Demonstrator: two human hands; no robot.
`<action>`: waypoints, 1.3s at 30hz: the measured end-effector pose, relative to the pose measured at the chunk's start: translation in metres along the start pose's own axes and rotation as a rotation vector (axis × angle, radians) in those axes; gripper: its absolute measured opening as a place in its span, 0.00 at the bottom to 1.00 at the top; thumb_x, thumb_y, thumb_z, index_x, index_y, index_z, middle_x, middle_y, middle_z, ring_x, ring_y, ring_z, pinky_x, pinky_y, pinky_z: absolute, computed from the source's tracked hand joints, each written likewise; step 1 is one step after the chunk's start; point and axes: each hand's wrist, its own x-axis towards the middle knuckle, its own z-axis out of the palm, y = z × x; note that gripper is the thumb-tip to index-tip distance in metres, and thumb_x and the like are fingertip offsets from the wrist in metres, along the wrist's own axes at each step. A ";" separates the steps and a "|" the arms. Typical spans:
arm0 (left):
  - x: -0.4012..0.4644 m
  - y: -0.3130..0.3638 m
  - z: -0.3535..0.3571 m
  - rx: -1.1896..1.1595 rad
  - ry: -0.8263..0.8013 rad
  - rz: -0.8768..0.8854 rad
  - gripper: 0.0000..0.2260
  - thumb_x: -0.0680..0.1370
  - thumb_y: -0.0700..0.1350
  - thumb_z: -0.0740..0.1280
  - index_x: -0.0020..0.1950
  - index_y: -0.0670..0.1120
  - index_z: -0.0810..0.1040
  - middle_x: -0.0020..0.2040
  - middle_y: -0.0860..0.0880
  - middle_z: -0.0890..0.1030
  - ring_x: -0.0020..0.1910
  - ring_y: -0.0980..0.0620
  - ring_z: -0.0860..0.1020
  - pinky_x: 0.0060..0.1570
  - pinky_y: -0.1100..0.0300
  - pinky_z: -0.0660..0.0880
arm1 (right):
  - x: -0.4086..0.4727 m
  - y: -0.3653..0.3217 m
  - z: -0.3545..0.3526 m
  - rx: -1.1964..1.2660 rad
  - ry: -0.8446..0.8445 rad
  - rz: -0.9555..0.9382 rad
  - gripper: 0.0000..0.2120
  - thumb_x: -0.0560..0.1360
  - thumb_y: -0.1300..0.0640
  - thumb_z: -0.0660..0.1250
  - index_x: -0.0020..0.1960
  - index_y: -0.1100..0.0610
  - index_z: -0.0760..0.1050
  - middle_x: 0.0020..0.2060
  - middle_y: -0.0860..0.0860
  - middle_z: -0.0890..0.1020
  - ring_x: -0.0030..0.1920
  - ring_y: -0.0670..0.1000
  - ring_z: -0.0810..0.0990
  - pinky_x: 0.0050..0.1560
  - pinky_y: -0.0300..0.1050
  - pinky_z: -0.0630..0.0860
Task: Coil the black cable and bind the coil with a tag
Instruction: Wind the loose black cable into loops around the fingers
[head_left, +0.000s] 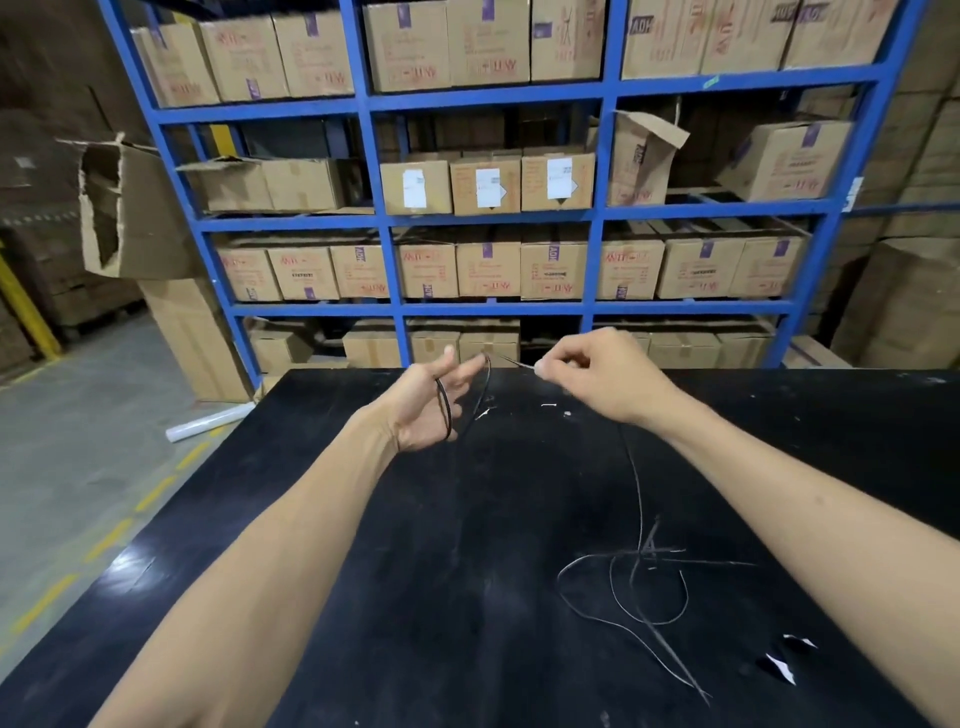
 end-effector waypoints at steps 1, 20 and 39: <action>0.000 0.005 0.001 -0.075 -0.007 0.057 0.25 0.82 0.62 0.50 0.75 0.54 0.69 0.82 0.48 0.47 0.79 0.40 0.40 0.72 0.33 0.35 | -0.007 0.004 0.007 0.079 -0.055 0.008 0.08 0.81 0.50 0.67 0.54 0.48 0.85 0.27 0.41 0.81 0.27 0.37 0.76 0.34 0.34 0.69; -0.051 0.000 0.034 0.040 -0.739 -0.212 0.26 0.82 0.63 0.48 0.79 0.58 0.59 0.80 0.48 0.57 0.75 0.27 0.53 0.68 0.24 0.50 | 0.003 0.059 0.021 -0.068 -0.249 0.117 0.22 0.63 0.31 0.75 0.33 0.51 0.82 0.25 0.45 0.77 0.30 0.47 0.72 0.34 0.45 0.69; -0.032 0.040 -0.010 -0.378 -0.145 0.247 0.24 0.82 0.60 0.53 0.76 0.54 0.67 0.78 0.39 0.59 0.72 0.24 0.61 0.63 0.20 0.56 | -0.043 0.044 0.089 0.534 -0.513 0.130 0.15 0.85 0.47 0.58 0.65 0.37 0.80 0.33 0.51 0.72 0.28 0.48 0.66 0.33 0.46 0.70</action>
